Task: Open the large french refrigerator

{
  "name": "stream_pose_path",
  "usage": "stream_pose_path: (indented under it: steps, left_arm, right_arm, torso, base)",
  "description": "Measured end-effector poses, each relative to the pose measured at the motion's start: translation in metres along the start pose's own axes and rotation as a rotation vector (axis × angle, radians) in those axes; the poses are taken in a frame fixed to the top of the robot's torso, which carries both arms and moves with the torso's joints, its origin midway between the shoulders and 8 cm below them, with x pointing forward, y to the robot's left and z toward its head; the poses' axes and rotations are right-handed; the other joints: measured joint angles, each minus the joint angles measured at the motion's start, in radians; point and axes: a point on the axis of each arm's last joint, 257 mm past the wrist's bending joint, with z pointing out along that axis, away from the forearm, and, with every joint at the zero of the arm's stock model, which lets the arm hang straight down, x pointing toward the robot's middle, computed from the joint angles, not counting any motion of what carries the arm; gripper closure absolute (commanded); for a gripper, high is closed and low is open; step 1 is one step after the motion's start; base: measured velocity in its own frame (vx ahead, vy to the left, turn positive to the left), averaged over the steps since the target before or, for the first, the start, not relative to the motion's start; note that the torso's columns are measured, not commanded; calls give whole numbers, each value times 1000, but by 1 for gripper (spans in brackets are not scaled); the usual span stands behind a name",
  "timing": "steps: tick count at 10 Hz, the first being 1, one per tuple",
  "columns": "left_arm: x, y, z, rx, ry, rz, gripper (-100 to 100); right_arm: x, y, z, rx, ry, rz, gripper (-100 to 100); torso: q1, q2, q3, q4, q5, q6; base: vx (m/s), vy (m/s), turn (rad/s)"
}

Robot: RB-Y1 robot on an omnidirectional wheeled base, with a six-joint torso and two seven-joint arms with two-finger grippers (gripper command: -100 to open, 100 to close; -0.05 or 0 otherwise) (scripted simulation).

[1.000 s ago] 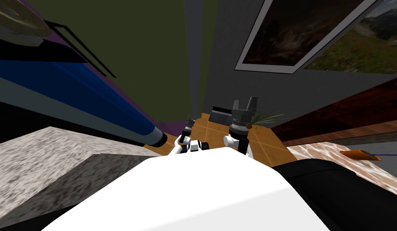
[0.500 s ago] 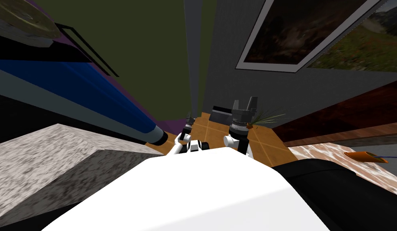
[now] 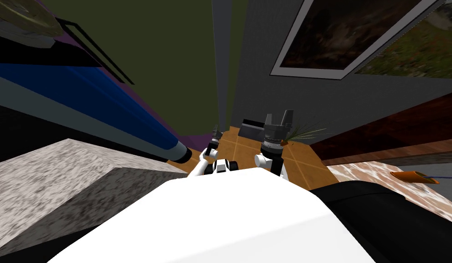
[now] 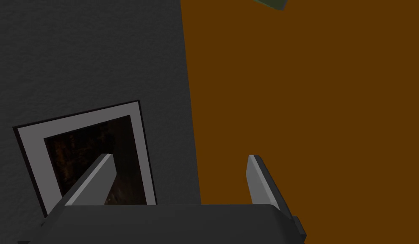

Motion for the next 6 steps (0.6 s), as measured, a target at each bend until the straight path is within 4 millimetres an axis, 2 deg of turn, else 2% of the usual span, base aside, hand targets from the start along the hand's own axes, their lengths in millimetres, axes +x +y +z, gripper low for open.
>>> stream_pose_path:
  steps: [1, 6]
  left_arm:
    - [-3, 3, -1, -11, -7, 3, 0]
    - [-12, 15, -10, -42, -29, 7, 0]
  right_arm:
    - [0, 0, 0, 0, 0, 0, 0]
    - [0, 0, 0, 0, 0, 0, 0]
  torso:
    - [0, -4, -1, -5, 0, -1]
    - [-1, -19, -10, -17, -1, 0]
  base:
    - [0, 0, 0]
    - [0, 0, 0]
